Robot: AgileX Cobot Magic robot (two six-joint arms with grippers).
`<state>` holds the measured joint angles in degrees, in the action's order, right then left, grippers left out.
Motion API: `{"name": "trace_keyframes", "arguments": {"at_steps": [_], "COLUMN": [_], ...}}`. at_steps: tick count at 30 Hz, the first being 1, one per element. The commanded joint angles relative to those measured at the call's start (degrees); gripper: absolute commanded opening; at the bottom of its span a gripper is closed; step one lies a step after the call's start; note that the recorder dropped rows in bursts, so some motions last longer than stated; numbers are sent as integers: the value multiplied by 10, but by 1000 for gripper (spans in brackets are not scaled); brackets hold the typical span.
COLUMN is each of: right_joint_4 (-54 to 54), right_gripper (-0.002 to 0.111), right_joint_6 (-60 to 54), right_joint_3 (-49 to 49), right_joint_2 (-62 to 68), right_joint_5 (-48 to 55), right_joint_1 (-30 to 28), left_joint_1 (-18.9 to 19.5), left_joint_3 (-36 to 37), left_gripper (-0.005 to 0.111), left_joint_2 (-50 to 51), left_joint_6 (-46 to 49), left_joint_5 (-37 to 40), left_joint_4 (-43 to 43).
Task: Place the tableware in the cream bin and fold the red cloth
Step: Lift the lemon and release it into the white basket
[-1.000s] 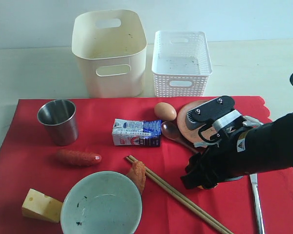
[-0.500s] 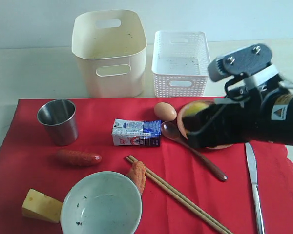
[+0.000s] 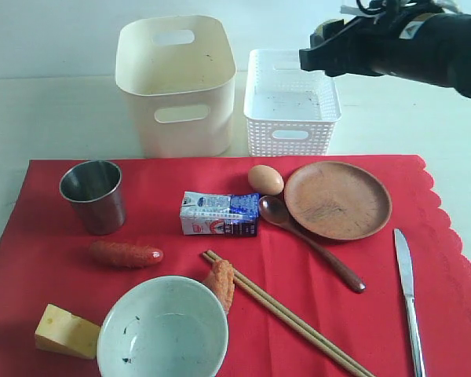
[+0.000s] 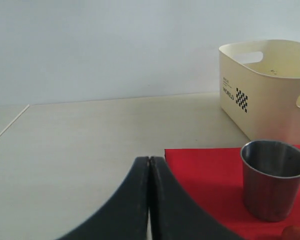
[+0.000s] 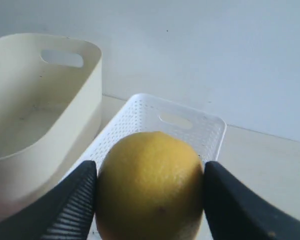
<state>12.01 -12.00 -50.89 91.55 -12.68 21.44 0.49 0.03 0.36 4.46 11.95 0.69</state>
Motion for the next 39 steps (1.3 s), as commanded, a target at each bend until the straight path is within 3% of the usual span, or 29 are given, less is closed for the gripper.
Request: {"name": "trace_keyframes", "arguments": {"at_steps": [1,7,28,29,33,35,37,39], "right_joint_4": [-1,-1,-2,-2,-2,0,0,0], "right_gripper": [0,0,2,5,44,59,71,74], "right_joint_6": [0,-10,-10,-10,-10,-4,12,18], "right_joint_3": [-110,-219,-220,-220,-220,-220,-220,-220], "right_joint_2": [115,205,214,214,221,232,229,210], "right_joint_5": [9,85,68,68,58,55,83,117], "right_joint_1": [-13,-13,-13,-13,-13,-13,-13,-13], "left_joint_1": [2,2,2,2,2,2,2,2], "left_joint_3": [0,0,0,0,0,0,0,0], "left_gripper": [0,0,0,0,0,0,0,0], "left_joint_2": [-4,-4,-4,-4,-4,-4,-4,-4], "left_joint_6": [-3,-3,-3,-3,-3,-3,-3,-3], "left_joint_5": [-4,-4,-4,-4,-4,-4,-4,-4], "left_joint_4": [2,2,2,2,2,2,2,2]}}
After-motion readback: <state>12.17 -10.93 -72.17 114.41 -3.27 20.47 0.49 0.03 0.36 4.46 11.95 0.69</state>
